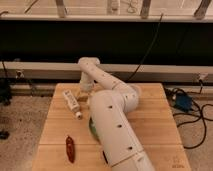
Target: Place the white sponge in the ceramic bowl
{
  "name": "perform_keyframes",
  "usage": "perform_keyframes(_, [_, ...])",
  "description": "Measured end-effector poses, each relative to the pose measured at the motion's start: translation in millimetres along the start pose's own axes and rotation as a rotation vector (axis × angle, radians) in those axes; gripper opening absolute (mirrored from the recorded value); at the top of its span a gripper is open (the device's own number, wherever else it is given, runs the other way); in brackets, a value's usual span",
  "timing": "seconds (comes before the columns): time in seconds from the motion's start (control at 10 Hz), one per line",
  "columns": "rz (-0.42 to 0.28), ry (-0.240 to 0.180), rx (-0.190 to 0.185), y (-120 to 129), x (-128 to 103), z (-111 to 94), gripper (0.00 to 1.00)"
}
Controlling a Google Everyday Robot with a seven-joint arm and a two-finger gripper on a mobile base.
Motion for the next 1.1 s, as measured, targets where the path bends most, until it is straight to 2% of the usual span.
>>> perform_keyframes(0.2, [-0.002, -0.001, -0.001, -0.7, -0.3, -2.1, 0.12])
perform_keyframes(0.3, [-0.003, 0.003, -0.005, -1.2, -0.1, -1.7, 0.1])
perform_keyframes(0.5, [-0.016, 0.041, 0.004, -2.6, -4.0, -9.9, 0.1])
perform_keyframes(0.8, [-0.014, -0.003, 0.017, -0.6, -8.5, -18.5, 0.1])
perform_keyframes(1.1, [-0.024, 0.012, 0.023, -1.5, -12.2, -28.0, 0.1])
